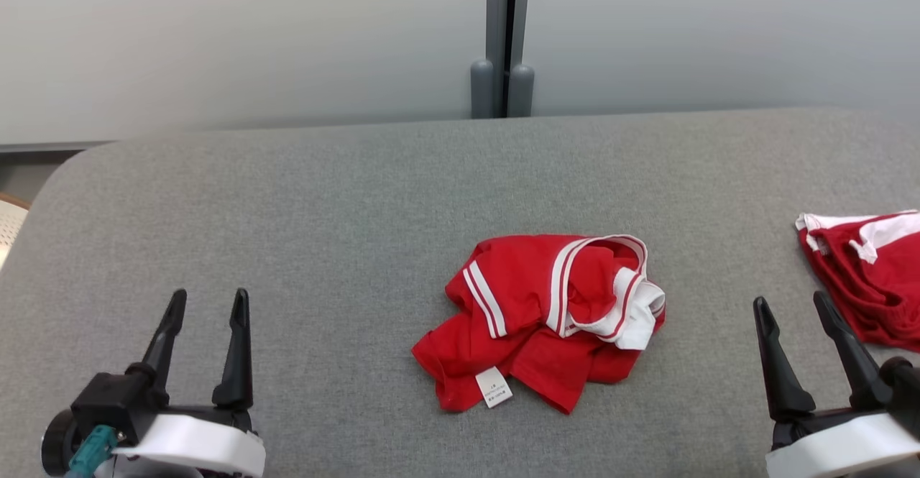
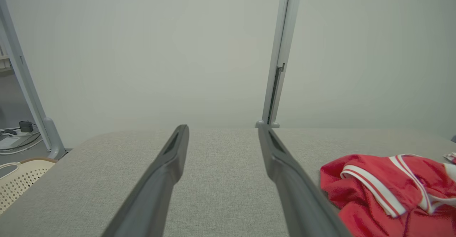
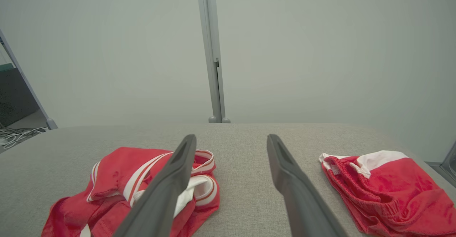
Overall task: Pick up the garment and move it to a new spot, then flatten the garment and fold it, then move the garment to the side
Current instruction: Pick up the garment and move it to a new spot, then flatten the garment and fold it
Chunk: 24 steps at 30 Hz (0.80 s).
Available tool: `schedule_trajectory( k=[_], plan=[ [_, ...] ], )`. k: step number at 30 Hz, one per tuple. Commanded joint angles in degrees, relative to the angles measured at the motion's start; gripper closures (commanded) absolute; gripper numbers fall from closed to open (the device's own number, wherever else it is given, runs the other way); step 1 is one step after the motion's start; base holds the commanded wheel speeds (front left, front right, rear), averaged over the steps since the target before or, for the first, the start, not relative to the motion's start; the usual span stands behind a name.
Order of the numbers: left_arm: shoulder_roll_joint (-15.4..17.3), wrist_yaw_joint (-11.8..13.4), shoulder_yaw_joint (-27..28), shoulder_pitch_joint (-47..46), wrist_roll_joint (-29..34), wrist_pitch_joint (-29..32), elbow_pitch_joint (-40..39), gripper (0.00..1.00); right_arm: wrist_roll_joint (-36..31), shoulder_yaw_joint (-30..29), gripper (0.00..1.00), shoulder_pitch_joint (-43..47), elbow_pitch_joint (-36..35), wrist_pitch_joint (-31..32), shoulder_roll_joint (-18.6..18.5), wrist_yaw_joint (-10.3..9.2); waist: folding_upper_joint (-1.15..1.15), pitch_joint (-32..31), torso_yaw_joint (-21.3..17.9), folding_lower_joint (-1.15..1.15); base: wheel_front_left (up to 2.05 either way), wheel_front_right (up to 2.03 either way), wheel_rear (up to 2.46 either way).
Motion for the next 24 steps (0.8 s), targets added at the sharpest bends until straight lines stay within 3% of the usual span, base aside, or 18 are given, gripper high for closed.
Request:
schedule_trajectory(
  k=[1,10,24],
  plan=[
    [0.4,0.2,-0.1,1.2,-0.6,0.6,-0.7,0.00,0.2,0.0,0.00,0.8,0.3,0.3,-0.5,-0.03,0.00,-1.5,0.5,0.00,0.00,0.00,0.00],
    [1.5,1.5,-1.6,6.1,-0.2,4.0,-5.5,0.00,0.6,-0.6,0.00,4.2,-0.2,1.5,-0.7,-0.03,0.00,-4.6,0.8,0.00,0.00,0.00,0.00],
    [2.2,2.9,-2.1,7.6,0.2,6.0,-8.9,0.00,0.3,-1.2,0.00,4.7,-1.3,2.2,-0.2,-0.03,0.00,-4.3,1.1,0.00,0.00,0.00,0.00]
  ],
)
